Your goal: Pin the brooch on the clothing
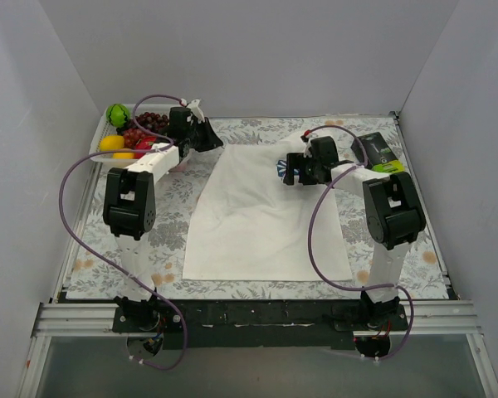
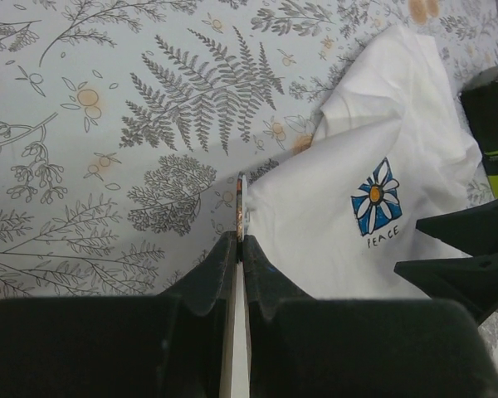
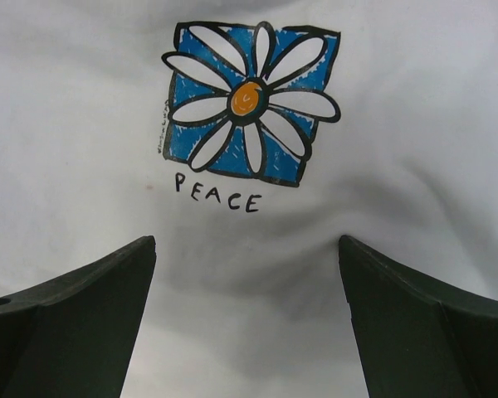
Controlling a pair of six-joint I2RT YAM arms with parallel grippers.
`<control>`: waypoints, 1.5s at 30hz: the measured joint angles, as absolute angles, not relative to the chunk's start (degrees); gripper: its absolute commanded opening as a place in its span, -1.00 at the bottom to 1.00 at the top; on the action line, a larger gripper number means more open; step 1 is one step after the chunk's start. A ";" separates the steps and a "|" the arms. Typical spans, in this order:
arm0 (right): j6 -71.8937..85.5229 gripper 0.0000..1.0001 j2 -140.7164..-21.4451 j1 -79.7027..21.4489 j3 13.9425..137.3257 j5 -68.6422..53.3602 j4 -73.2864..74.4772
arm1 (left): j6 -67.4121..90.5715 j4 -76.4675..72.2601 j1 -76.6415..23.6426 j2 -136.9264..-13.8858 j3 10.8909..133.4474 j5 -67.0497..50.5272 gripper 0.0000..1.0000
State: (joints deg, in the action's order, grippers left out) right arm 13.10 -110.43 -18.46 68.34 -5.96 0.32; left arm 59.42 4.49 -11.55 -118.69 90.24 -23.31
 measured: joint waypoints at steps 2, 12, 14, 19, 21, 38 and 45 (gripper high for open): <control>12.91 0.97 -112.31 -18.02 70.83 -5.63 0.56 | 59.42 5.10 -11.49 -120.36 92.14 -22.41 -0.71; 10.94 0.97 -115.81 -17.96 78.35 -3.53 7.18 | 58.26 7.97 -11.35 -121.49 95.72 -21.78 0.91; 10.72 0.97 -113.99 -17.96 76.84 -3.66 7.53 | 58.28 8.38 -11.38 -121.25 95.70 -22.24 0.96; 10.61 0.96 -106.08 -17.96 71.75 -5.23 8.51 | 58.98 7.99 -11.38 -118.04 92.36 -24.45 0.96; 10.66 0.96 -102.32 -17.98 69.32 -5.63 8.58 | 59.96 7.66 -11.38 -114.67 88.42 -25.28 0.96; 15.20 0.94 -76.14 -17.98 46.63 -5.23 10.63 | 67.94 7.57 -11.38 -77.45 57.93 -24.64 0.96; 18.39 0.95 -63.37 -17.98 37.60 -0.97 12.60 | 74.48 10.94 -11.38 -65.80 44.21 -21.82 0.96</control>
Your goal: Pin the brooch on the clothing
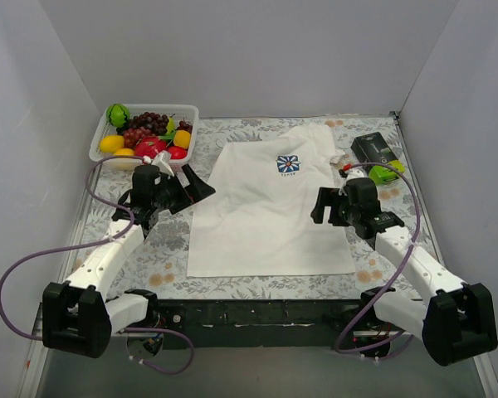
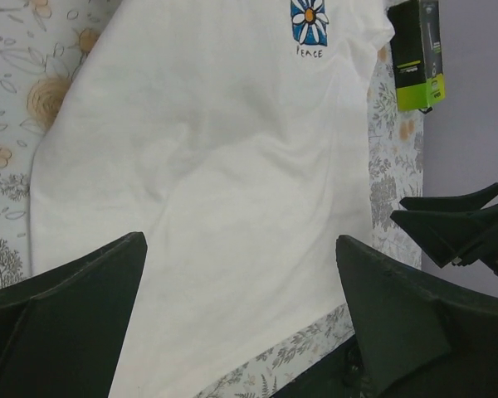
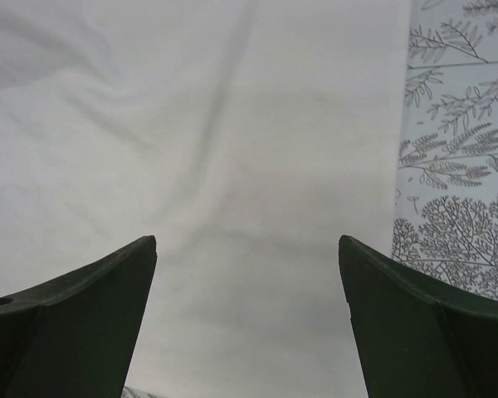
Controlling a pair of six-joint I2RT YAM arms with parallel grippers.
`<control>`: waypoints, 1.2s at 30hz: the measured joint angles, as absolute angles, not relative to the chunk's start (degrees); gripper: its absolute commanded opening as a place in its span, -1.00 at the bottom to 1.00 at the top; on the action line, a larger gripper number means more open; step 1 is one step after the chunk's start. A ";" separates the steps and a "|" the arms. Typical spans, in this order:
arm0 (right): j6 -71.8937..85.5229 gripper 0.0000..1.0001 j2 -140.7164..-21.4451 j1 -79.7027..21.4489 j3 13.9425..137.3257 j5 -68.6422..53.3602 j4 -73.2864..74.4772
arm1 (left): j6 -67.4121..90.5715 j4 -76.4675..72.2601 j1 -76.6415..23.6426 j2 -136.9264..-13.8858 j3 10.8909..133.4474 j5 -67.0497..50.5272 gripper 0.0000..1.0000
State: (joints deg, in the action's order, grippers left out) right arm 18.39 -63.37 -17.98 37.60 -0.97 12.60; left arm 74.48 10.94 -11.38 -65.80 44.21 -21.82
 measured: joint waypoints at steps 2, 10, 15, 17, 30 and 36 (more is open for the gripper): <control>19.42 0.95 -60.47 -17.96 35.73 1.13 14.06 | 75.92 12.51 -11.35 -63.72 42.11 -21.58 0.96; 22.55 0.94 -61.10 -17.96 35.14 6.48 20.86 | 79.57 22.15 -11.35 -63.33 40.66 -20.69 0.96; 23.49 0.95 -63.99 -17.96 35.11 7.55 26.65 | 81.32 28.67 -11.35 -64.45 40.64 -18.35 0.96; 23.86 0.93 -63.94 -17.82 35.14 8.08 28.38 | 82.06 31.24 -11.35 -64.55 40.58 -17.02 0.96; 27.11 0.83 -61.12 -13.63 35.33 12.75 38.00 | 87.26 44.07 -11.35 -69.54 40.18 -9.39 0.96; 27.05 0.78 -64.53 -10.22 36.62 10.74 40.77 | 88.42 46.28 -11.35 -73.97 39.99 -9.85 0.96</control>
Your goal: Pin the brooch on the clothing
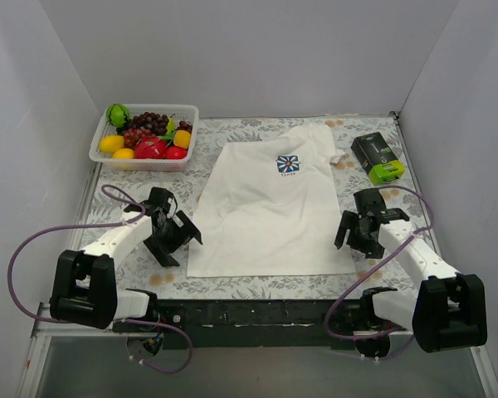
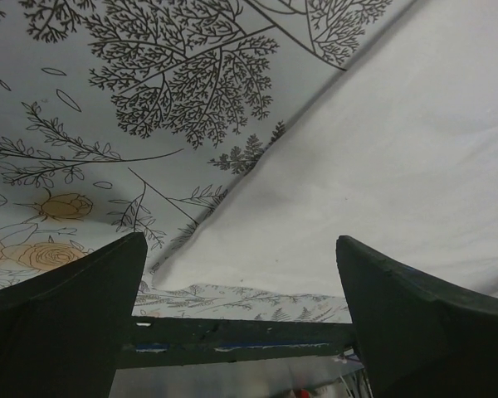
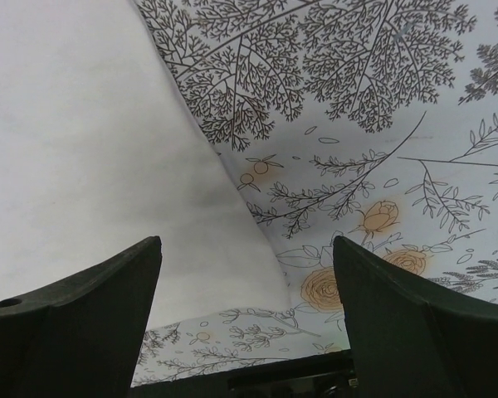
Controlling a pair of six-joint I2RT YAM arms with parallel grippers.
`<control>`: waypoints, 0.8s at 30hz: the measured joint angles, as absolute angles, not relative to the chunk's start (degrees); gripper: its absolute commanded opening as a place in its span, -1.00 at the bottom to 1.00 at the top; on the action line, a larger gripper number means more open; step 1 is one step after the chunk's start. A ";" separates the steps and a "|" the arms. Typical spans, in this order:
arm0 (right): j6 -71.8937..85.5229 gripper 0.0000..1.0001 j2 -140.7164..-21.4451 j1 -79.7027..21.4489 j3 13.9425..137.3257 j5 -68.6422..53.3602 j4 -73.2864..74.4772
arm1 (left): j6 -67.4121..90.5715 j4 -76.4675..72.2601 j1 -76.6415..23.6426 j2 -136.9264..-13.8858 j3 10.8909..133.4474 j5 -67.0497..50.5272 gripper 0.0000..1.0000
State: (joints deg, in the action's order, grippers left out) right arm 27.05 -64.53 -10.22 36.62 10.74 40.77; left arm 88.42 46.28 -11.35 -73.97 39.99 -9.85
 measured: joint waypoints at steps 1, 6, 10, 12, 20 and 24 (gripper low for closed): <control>27.05 0.76 -65.32 -9.61 36.62 9.74 41.01 | 88.49 46.26 -11.35 -74.52 39.72 -10.20 0.96; 27.05 0.70 -67.42 -8.08 36.58 4.99 42.24 | 88.73 46.35 -11.35 -74.94 37.65 -11.68 0.96; 27.11 0.58 -67.31 -7.88 36.18 2.04 42.83 | 88.68 46.33 -11.35 -74.96 37.28 -12.82 0.92; 27.22 0.54 -66.67 -7.88 35.24 0.82 43.20 | 88.64 46.24 -11.35 -75.11 37.19 -13.43 0.86; 28.82 0.53 -65.43 -7.88 32.14 -2.00 43.64 | 87.99 46.44 -11.22 -78.19 37.50 -16.40 0.61; 29.32 0.49 -65.41 -7.84 32.12 -2.17 43.62 | 87.83 46.61 -11.05 -79.26 37.63 -17.67 0.35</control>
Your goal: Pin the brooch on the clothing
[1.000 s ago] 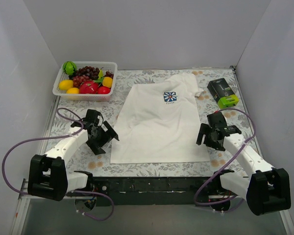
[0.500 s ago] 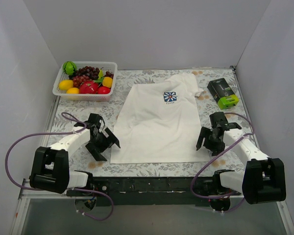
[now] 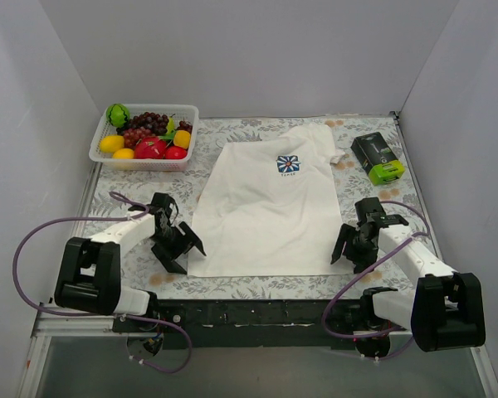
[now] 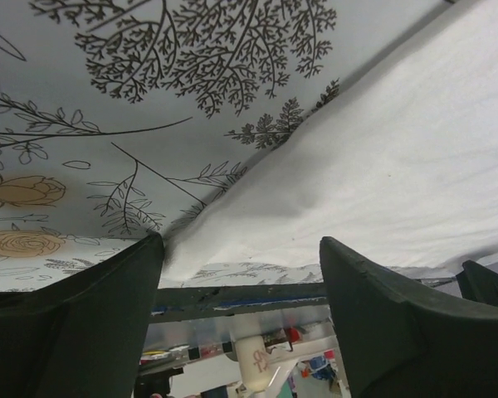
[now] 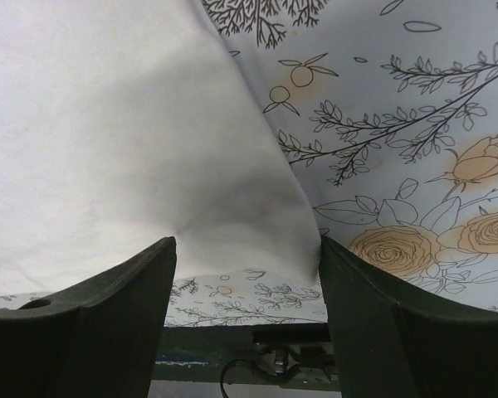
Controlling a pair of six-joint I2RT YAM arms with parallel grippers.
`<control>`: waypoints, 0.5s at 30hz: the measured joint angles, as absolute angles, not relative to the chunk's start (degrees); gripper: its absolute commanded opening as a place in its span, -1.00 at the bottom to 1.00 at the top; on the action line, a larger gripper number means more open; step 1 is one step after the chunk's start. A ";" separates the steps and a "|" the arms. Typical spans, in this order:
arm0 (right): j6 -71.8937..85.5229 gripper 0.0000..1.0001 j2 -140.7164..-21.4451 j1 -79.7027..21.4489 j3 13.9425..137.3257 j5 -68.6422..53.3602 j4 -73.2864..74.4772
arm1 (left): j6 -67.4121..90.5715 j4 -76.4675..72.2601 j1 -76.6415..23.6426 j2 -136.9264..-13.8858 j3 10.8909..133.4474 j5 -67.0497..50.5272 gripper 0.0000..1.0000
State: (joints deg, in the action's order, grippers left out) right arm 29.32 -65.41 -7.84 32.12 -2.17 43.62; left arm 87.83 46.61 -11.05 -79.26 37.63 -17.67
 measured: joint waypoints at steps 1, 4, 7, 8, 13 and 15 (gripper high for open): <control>29.54 0.47 -65.41 -7.84 32.08 -2.50 43.53 | 87.81 46.59 -11.05 -79.44 37.56 -18.02 0.07; 30.11 0.31 -65.41 -7.84 31.73 -3.92 43.16 | 87.90 45.78 -11.03 -79.83 36.99 -19.07 -0.24; 30.33 0.29 -65.34 -7.70 31.42 -5.10 43.07 | 87.81 44.62 -11.05 -80.12 36.21 -20.01 -0.42; 30.33 0.06 -65.34 -7.66 31.38 -5.45 43.07 | 87.81 44.36 -11.05 -80.47 36.10 -20.43 -0.52; 30.26 -0.72 -65.36 -7.62 30.55 -6.57 42.11 | 87.53 43.68 -11.05 -81.65 36.07 -21.47 -0.90; 30.83 -0.75 -65.49 -7.62 30.09 -7.07 41.65 | 87.31 43.35 -11.05 -81.87 36.07 -21.67 -1.00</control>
State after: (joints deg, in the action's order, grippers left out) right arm 30.83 -65.49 -7.62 30.09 -7.07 41.65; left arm 87.31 43.35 -11.05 -81.87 36.07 -21.67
